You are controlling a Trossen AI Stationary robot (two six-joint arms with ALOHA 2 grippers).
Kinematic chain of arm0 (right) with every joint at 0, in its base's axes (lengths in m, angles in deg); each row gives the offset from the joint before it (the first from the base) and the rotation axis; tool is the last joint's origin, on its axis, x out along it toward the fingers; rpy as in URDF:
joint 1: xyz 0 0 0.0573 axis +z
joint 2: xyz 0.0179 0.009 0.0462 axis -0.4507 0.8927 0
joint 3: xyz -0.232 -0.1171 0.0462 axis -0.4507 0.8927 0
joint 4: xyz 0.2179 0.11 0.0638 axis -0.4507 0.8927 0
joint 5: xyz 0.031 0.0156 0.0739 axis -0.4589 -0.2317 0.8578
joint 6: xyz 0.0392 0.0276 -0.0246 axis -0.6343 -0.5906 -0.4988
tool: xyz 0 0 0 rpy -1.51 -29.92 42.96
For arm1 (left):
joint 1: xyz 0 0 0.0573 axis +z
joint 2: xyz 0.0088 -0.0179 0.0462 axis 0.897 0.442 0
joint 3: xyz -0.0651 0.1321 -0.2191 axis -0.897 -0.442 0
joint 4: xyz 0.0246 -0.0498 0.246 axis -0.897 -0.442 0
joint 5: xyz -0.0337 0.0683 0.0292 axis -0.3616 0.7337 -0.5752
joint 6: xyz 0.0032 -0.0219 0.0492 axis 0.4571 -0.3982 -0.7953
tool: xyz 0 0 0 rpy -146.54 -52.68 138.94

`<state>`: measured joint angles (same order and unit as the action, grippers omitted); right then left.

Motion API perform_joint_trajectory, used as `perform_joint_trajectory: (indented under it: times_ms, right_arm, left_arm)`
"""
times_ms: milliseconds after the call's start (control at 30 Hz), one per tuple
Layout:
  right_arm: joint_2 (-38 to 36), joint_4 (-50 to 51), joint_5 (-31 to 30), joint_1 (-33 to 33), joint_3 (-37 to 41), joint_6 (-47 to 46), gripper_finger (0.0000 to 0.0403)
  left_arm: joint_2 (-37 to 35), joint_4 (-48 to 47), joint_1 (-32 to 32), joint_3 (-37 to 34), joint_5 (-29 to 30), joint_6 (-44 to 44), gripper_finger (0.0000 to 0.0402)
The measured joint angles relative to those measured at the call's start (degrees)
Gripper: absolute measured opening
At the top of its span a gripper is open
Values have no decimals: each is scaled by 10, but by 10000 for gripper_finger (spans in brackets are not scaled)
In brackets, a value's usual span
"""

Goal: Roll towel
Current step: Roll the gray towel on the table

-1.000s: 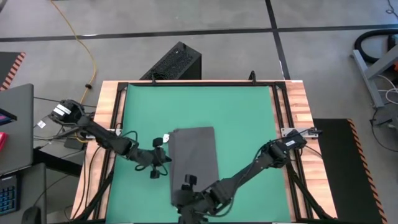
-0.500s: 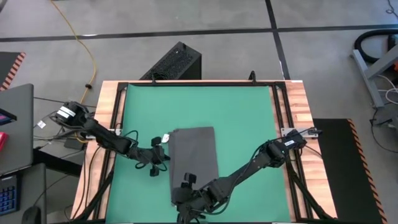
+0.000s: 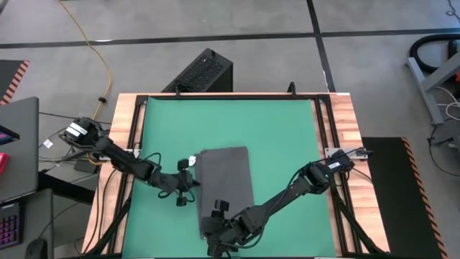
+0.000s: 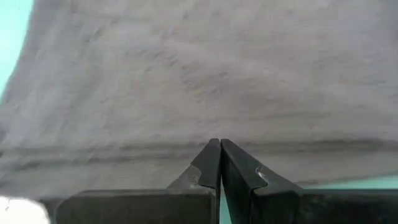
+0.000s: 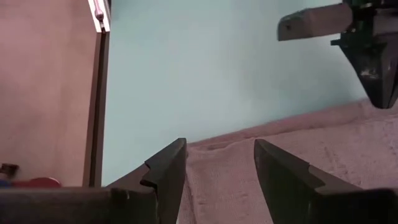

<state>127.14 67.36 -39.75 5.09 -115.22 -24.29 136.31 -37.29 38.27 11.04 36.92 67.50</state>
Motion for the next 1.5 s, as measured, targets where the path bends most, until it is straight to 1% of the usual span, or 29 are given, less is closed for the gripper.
perform_joint_trajectory:
  times_ms: [133, 233, 467, 533, 633, 667, 733, 833, 933, 1067, 1167, 1500]
  right_arm:
    - [0, 3, 0, 0, 0, 0, 211]
    - [0, 4, 0, -2, 0, 17, 211]
    - [0, 1, 5, -9, 0, 70, 211]
    - [12, -21, 13, -9, -1, 75, 211]
    - [38, -48, 50, -4, -1, 80, 211]
    - [43, -46, 57, -1, -1, 75, 211]
    - [48, -38, 51, 4, -1, 54, 211]
    - [40, -28, 18, 12, -3, 27, 211]
    - [38, -28, 9, 16, -4, 31, 211]
    - [55, -33, 17, 19, -4, 54, 211]
    - [57, -11, 18, 19, -1, 54, 211]
    - [56, -20, 17, 14, 3, 59, 210]
  left_arm:
    - [10, 26, 9, -14, -20, 7, 0]
    - [29, 27, 5, -20, -20, 18, 0]
    - [98, 98, 4, -14, -26, 23, 0]
    - [115, 106, 4, -14, -32, 35, 0]
    - [129, 113, 4, -14, -33, 50, 0]
    - [130, 113, 4, -13, -35, 52, 0]
    - [130, 113, 4, -13, -39, 55, 0]
    - [130, 111, 4, -13, -40, 61, 0]
    - [130, 111, 4, -13, -40, 65, 0]
    - [130, 115, 4, -14, -36, 62, 0]
    - [130, 116, 4, -14, -36, 65, 0]
    - [131, 117, 4, -14, -35, 70, 0]
